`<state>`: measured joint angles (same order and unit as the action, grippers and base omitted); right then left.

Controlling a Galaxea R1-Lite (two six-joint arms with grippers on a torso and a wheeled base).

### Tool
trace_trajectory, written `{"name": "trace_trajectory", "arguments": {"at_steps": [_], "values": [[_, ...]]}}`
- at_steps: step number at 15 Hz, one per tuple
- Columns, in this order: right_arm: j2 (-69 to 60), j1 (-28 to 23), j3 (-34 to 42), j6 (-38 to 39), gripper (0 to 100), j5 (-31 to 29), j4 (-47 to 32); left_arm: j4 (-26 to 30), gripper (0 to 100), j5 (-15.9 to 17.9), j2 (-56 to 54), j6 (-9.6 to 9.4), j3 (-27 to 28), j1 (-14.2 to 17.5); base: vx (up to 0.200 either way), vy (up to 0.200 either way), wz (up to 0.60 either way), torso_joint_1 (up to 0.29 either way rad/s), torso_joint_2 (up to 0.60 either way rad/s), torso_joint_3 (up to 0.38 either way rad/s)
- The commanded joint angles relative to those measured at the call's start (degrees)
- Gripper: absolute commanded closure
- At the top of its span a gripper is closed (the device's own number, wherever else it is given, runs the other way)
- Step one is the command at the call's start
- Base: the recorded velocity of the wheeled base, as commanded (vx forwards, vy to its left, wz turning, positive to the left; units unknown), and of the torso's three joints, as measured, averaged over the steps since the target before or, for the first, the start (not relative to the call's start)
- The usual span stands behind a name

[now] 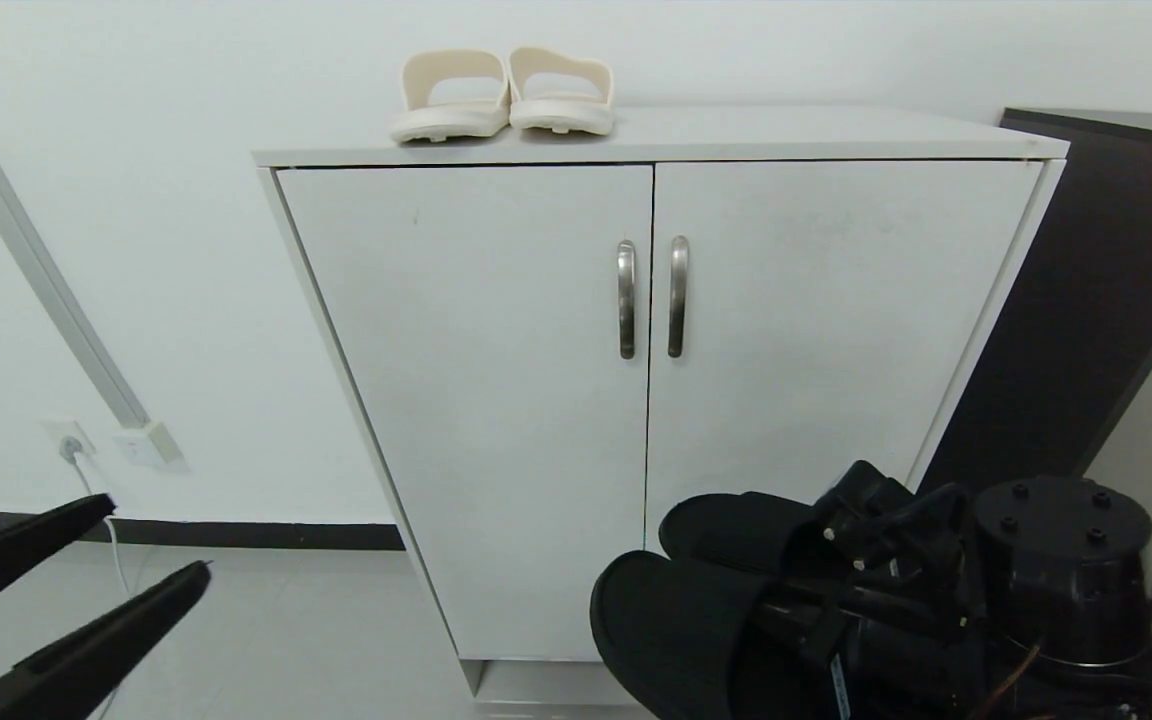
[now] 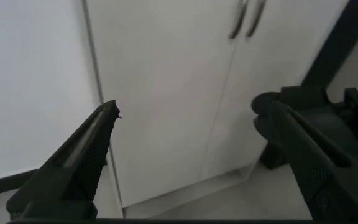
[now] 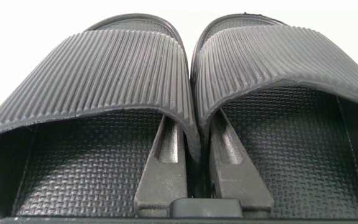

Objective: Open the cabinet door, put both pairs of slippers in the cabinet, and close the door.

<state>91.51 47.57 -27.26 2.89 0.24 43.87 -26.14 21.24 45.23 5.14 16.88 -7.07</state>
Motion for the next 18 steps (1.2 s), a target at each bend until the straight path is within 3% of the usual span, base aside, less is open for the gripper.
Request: {"name": "trace_trajectory", "arguments": {"at_steps": [1,3,6,9,11,12,13,14,16,18], "values": [[0.07,0.24,0.01,0.01,100,-0.07,-0.02,-1.9,0,-1.02,10.41,0.04,3.24,-8.22,0.0,0.0,0.0,0.0,0.0,0.0],[-0.02,0.33,0.01,0.01,100,-0.24,0.07,-1.99,0,-2.87,15.42,0.3,7.9,-12.88,0.0,0.0,0.0,0.0,0.0,0.0],[0.16,0.33,0.36,0.01,100,-0.16,0.07,-1.99,0,-2.78,23.06,3.56,15.72,-19.38,0.0,0.0,0.0,0.0,0.0,0.0],[0.51,0.24,0.36,0.27,100,-0.24,0.07,-4.8,0,-2.69,30.8,4.17,22.05,-24.83,0.0,0.0,0.0,0.0,0.0,0.0],[0.42,0.42,0.89,0.36,100,-0.33,0.16,-6.82,0,-1.81,34.58,6.02,27.33,-29.76,0.0,0.0,0.0,0.0,0.0,0.0],[0.42,0.33,0.8,0.27,100,-0.24,0.25,-6.91,0,-1.55,36.6,6.63,29.79,-30.37,0.0,0.0,0.0,0.0,0.0,0.0],[0.59,0.33,0.89,0.27,100,-0.16,0.34,-7.0,0,-1.02,39.15,8.39,33.21,-30.37,0.0,0.0,0.0,0.0,0.0,0.0],[0.68,0.33,1.07,0.27,100,-0.07,0.25,-7.09,0,0.74,42.66,11.91,37.7,-30.37,0.0,0.0,0.0,0.0,0.0,0.0],[0.95,0.33,0.89,0.45,100,-0.07,0.34,-7.09,0,3.9,48.11,12.87,42.53,-30.72,0.0,0.0,0.0,0.0,0.0,0.0],[0.86,0.42,0.98,0.19,100,-0.16,0.34,-7.09,0,4.16,51.45,13.93,46.22,-32.83,0.0,0.0,0.0,0.0,0.0,0.0]]}}
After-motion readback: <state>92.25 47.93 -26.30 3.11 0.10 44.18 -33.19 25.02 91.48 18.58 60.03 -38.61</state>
